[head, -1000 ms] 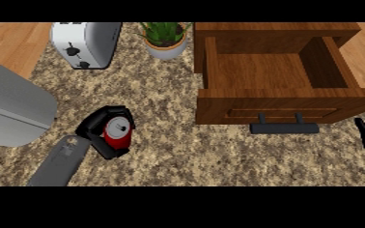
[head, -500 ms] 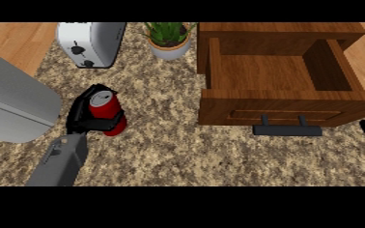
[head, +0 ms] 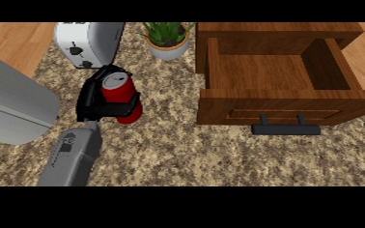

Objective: Pick up the can, place it into the drawer and close the drawer

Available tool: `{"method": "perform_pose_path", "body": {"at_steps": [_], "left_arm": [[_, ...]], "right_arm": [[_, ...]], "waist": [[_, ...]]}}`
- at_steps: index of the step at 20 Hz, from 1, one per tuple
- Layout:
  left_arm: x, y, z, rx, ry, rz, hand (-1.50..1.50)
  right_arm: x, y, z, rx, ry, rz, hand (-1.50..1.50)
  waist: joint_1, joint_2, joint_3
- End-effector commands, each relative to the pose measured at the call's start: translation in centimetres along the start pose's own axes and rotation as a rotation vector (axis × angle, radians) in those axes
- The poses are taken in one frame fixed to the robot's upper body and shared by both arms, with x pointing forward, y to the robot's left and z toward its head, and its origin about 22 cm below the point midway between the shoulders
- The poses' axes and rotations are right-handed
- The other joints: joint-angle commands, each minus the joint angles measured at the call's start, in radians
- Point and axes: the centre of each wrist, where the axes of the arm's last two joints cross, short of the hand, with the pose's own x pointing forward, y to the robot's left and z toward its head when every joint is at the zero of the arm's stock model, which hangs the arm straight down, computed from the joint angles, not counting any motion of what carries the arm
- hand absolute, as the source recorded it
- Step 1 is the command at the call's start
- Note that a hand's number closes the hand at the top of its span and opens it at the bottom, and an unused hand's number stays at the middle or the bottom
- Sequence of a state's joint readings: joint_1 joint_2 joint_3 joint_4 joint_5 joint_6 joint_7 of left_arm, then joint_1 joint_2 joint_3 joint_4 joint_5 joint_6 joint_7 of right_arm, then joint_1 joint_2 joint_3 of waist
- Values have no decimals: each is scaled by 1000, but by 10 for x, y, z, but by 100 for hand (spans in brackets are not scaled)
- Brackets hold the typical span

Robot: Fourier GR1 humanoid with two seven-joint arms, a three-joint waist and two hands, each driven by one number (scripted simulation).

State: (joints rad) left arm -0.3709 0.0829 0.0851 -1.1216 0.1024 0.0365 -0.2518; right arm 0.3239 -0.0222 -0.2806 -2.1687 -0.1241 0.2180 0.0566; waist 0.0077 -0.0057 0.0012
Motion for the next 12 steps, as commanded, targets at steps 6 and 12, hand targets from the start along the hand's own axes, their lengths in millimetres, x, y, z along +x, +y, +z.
{"method": "perform_pose_path", "body": {"at_steps": [6,12], "left_arm": [[89,-59,-36,-70,-36,-31,150],[129,-122,-41,-123,-56,-56,150]], "right_arm": [[-4,2,4,15,10,-16,-150],[5,-5,-8,3,-11,-2,-150]], "waist": [[-14,4,-1],[-17,5,-1]]}}
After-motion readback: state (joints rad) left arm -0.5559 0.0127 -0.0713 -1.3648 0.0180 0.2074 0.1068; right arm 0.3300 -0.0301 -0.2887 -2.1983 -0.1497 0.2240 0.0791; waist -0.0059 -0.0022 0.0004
